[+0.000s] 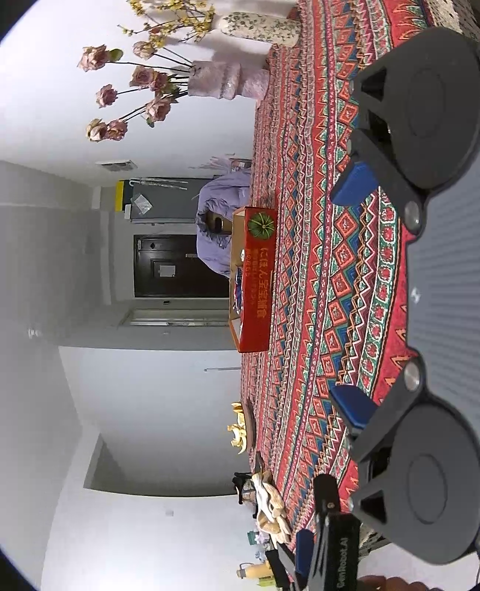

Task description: Organize snacks

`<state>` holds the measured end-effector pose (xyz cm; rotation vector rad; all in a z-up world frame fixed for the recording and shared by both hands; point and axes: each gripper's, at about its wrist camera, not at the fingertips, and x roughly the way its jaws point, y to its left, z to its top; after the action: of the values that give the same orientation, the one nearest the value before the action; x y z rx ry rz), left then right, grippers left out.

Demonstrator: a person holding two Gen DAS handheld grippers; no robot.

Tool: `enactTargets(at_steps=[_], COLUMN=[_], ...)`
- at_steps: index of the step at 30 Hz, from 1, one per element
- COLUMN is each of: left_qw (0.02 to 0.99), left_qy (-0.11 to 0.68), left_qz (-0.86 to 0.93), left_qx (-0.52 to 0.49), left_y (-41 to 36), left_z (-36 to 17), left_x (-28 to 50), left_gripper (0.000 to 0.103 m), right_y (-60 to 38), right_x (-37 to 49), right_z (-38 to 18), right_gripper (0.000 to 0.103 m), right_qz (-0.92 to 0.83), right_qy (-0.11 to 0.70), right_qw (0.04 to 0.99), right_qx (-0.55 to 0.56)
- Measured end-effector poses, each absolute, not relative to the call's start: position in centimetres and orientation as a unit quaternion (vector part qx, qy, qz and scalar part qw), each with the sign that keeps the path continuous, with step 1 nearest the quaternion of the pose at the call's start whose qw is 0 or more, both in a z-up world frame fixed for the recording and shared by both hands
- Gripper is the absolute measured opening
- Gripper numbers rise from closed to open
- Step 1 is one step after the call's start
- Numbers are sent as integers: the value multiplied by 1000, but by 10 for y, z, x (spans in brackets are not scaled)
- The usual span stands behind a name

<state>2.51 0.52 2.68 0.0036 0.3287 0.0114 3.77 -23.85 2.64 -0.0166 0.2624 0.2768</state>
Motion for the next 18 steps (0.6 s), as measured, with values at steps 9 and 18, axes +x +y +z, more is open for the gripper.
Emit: enactTargets(at_steps=[9,18], left_qw=[987,986], left_qy=[163,167], left_qz=[5,-1], left_qx=[8,2], left_y=[4,6], left_z=[27,27], left_x=[24,24], left_gripper=[103,103], right_y=[-240,-242], right_x=[36,36], right_z=[27,25], right_gripper=[103,103], right_qz=[131,126], right_qy=[127,130], right_qw=[983,983], right_qx=[-8,-9])
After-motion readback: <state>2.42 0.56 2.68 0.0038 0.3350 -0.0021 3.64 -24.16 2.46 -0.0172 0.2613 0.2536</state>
